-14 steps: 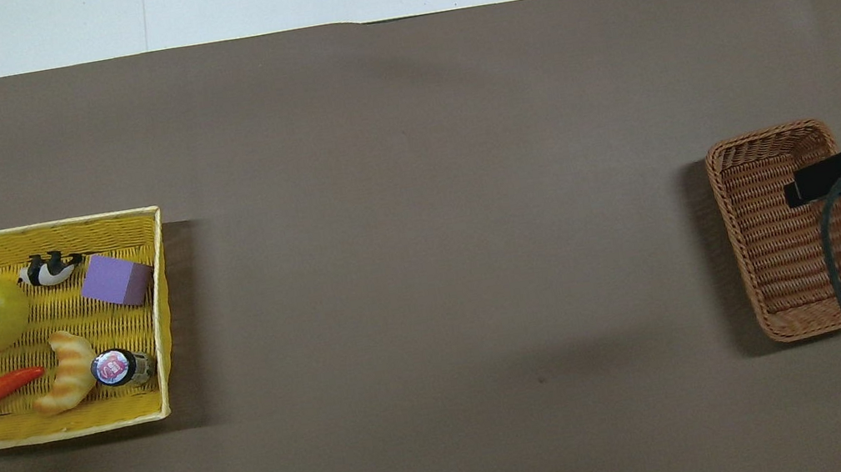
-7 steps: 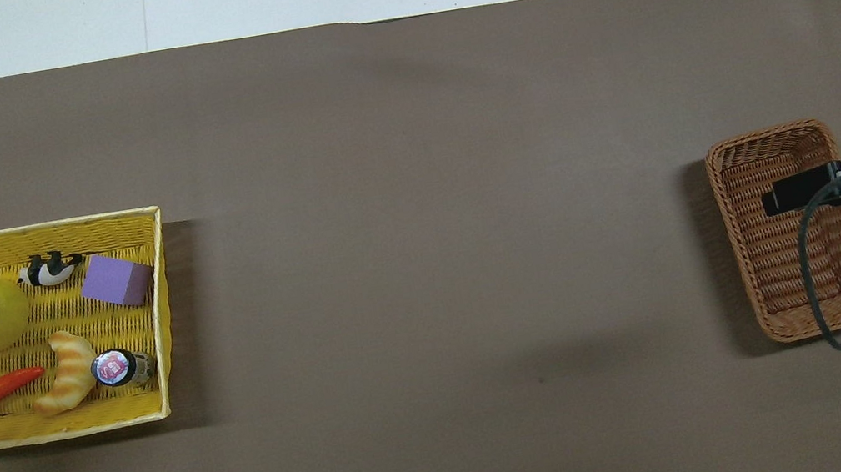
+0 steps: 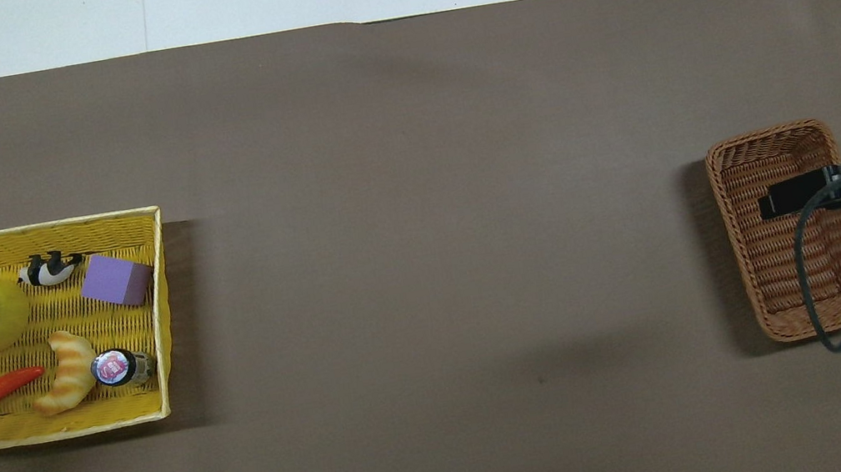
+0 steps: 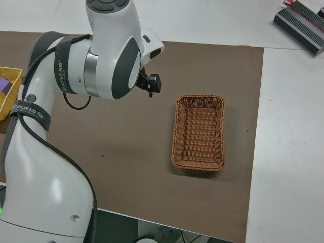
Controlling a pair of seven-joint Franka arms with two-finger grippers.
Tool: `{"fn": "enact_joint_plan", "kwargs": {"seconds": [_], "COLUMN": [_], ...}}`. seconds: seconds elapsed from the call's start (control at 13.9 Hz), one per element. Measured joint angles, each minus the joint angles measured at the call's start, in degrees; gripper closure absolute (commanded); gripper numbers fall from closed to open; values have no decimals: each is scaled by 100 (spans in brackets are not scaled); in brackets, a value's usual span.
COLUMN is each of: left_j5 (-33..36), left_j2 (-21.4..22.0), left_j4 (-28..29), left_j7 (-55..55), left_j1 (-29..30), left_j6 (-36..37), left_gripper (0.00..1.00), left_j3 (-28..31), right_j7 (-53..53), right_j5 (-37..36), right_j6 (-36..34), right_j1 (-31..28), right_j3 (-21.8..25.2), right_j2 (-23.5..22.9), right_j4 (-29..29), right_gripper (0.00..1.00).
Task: Move tape to another basket
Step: 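Grasp the yellow tape roll with the left gripper and lift it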
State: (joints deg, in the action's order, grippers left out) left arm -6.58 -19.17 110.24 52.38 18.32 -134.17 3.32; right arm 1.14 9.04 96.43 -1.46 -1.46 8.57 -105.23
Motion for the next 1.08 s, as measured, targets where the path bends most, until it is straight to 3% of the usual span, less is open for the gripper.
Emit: {"fn": "enact_joint_plan", "kwargs": {"seconds": [0.57,1.08], "left_j5": [-6,-16], "left_j2": [387,1001], "left_j4": [-17,-35], "left_j7": [-179,-2583], "left_j1": [-121,-1306], "left_j6": [151,624], "left_gripper": [100,100], "left_j3": [-137,-182], "right_j7": [0,207], "right_j5": [488,1191], "right_j6": [744,1106], "right_j1": [387,487], "right_j3": [-20,-19], "right_j2": [-19,-314], "right_j4": [-738,-941], "right_gripper": [0,0]}}
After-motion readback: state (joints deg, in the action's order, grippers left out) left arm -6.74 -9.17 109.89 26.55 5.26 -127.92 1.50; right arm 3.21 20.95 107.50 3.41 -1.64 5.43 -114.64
